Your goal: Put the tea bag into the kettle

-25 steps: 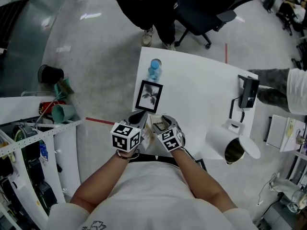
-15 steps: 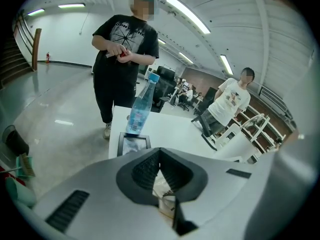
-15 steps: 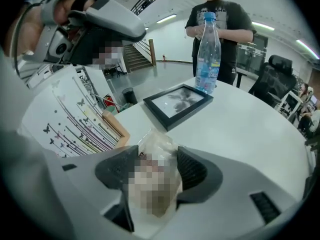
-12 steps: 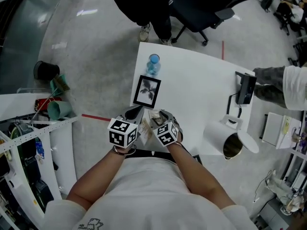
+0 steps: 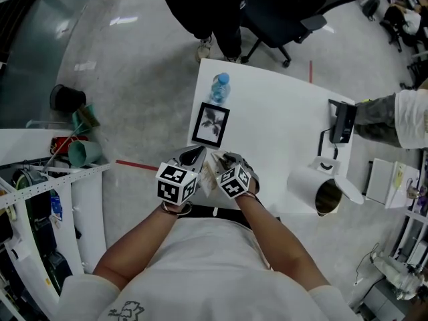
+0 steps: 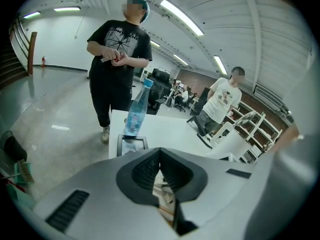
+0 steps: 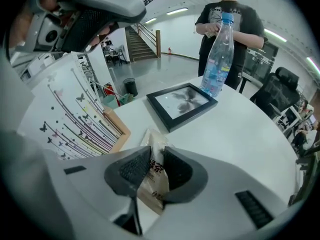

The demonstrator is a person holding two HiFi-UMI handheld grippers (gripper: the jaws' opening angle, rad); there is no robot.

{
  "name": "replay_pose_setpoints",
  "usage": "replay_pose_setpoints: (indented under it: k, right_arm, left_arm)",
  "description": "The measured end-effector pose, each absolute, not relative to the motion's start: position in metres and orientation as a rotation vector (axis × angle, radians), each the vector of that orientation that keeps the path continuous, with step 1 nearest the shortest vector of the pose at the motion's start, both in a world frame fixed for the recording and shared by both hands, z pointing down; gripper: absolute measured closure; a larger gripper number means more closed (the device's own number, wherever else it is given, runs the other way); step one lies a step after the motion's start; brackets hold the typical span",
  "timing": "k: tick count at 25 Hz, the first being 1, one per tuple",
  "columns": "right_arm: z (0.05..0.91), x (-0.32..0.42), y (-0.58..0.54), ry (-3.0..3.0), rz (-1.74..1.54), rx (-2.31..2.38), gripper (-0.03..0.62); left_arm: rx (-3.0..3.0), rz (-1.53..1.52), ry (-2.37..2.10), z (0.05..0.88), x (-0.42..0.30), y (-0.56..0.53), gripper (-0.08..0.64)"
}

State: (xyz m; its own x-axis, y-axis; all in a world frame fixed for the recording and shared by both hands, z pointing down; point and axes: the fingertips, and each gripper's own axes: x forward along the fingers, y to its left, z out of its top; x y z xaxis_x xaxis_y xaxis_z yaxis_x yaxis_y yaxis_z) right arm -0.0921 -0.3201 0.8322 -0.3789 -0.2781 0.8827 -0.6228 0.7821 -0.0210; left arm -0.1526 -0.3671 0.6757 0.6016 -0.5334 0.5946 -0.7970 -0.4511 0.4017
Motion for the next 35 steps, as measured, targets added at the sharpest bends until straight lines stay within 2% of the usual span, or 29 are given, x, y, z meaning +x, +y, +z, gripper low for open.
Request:
replay_pose_setpoints:
  k: [3, 11, 35]
  right_arm:
    - [0.827, -0.092, -0.318, -1.974, 0.436, 0.665, 0.515]
    - [0.772, -0.078, -0.324, -2.024, 0.444, 0.843, 0.518]
    - [0.607, 0.070, -0.257, -2.267, 0.627, 1.433, 0.518]
  left_arm:
    - [2.172, 0.493, -1.045, 0.669, -0.154, -0.364, 0.551]
    - [2.233, 0.429, -1.000, 0.642, -0.144, -0.353, 0.551]
    - [2.486, 0.392, -0.716, 0.569, 0.027, -0.288, 0.551]
